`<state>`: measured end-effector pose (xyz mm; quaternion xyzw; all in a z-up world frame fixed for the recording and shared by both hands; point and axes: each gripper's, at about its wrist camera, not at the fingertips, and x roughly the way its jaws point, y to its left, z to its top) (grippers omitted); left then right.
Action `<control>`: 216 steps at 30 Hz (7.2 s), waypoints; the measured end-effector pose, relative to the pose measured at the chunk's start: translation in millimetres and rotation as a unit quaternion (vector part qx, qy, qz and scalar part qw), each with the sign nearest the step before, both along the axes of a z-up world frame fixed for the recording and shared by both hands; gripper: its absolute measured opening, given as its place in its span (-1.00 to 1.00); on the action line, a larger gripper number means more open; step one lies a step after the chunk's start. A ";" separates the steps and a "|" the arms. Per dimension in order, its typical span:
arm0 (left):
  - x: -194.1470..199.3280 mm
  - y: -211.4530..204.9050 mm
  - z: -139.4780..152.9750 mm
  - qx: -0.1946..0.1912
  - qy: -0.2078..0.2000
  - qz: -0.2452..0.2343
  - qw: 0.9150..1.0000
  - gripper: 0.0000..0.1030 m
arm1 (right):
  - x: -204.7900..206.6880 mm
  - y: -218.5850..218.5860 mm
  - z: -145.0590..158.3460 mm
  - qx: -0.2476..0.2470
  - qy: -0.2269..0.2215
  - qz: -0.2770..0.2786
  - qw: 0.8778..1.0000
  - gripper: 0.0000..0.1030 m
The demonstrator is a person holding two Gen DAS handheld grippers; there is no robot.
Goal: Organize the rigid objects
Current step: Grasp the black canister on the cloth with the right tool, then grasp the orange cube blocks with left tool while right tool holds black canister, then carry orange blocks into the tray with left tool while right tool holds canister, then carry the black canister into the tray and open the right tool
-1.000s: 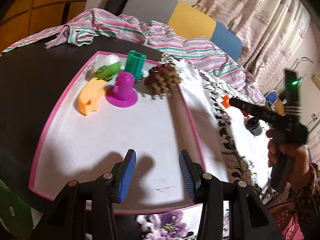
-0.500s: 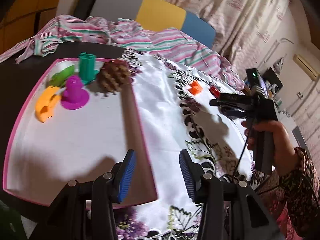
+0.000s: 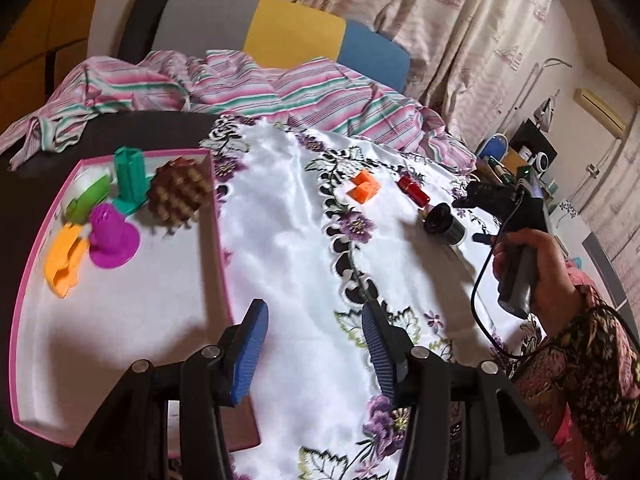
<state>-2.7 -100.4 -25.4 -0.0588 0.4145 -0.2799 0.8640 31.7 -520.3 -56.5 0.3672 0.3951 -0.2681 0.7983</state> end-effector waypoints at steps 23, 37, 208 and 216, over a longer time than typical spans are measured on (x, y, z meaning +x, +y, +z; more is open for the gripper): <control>2.2 -30.1 2.0 0.010 0.009 -0.021 1.000 -0.05 | 56.5 62.5 -0.2 -0.024 -0.004 0.175 0.984 0.77; 39.7 -83.6 7.5 0.043 0.009 -0.044 0.998 -0.04 | 63.7 74.6 -1.1 -0.072 0.033 0.198 0.977 0.30; -14.5 131.5 -33.2 0.001 -0.004 0.160 0.987 -0.18 | 15.2 293.4 38.9 -0.012 -0.099 0.451 0.887 0.48; -13.5 119.5 -32.7 0.004 -0.008 0.149 0.989 -0.18 | -20.3 293.7 30.5 -0.022 -0.052 0.468 0.882 0.46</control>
